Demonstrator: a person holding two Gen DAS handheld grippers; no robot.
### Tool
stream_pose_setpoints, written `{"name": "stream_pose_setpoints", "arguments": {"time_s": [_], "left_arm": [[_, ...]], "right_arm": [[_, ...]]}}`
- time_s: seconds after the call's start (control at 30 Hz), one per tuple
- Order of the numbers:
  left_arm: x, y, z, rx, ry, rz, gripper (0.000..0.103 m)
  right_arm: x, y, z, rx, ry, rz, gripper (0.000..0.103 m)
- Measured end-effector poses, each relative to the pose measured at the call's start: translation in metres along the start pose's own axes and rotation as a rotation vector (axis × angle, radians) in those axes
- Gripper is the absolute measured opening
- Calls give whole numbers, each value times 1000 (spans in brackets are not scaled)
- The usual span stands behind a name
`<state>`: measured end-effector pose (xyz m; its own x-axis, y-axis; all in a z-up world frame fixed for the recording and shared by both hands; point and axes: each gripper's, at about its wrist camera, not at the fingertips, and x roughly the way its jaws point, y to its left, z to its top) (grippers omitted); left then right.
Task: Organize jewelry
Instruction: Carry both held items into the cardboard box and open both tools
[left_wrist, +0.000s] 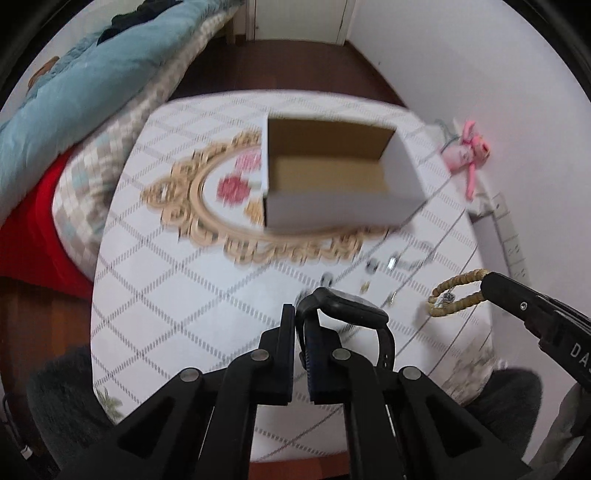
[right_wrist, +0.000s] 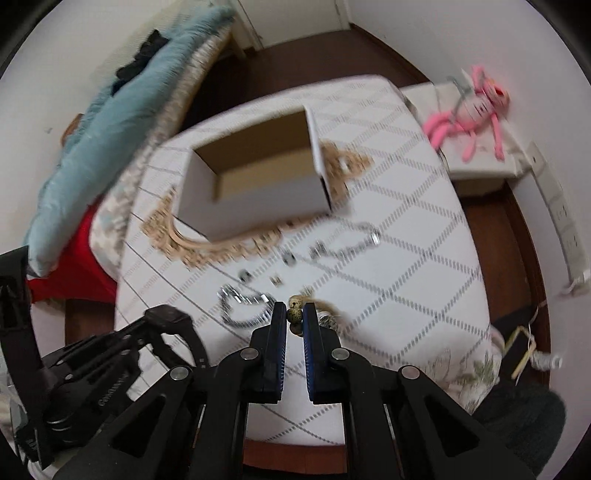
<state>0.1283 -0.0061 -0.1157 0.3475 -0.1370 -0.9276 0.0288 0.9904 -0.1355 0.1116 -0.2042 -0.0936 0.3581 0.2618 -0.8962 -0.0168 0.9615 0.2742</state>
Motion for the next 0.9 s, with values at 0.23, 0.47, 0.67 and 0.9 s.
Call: {"name": "stream_pose_setpoints", "arguments": {"time_s": [0.23, 0.47, 0.67, 0.9], "left_arm": [[-2, 0, 72, -6, -57, -7, 3], [32, 5, 130, -5, -22, -13, 3], [63, 8, 157, -34, 49, -30, 10], [67, 13, 168, -38, 46, 2, 79]], "right_arm": [[-19, 24, 70, -52, -83, 54, 9], [18, 33, 136, -75, -54, 64, 9], [61, 33, 166, -80, 4, 57, 9], [105, 23, 172, -51, 139, 86, 13]]}}
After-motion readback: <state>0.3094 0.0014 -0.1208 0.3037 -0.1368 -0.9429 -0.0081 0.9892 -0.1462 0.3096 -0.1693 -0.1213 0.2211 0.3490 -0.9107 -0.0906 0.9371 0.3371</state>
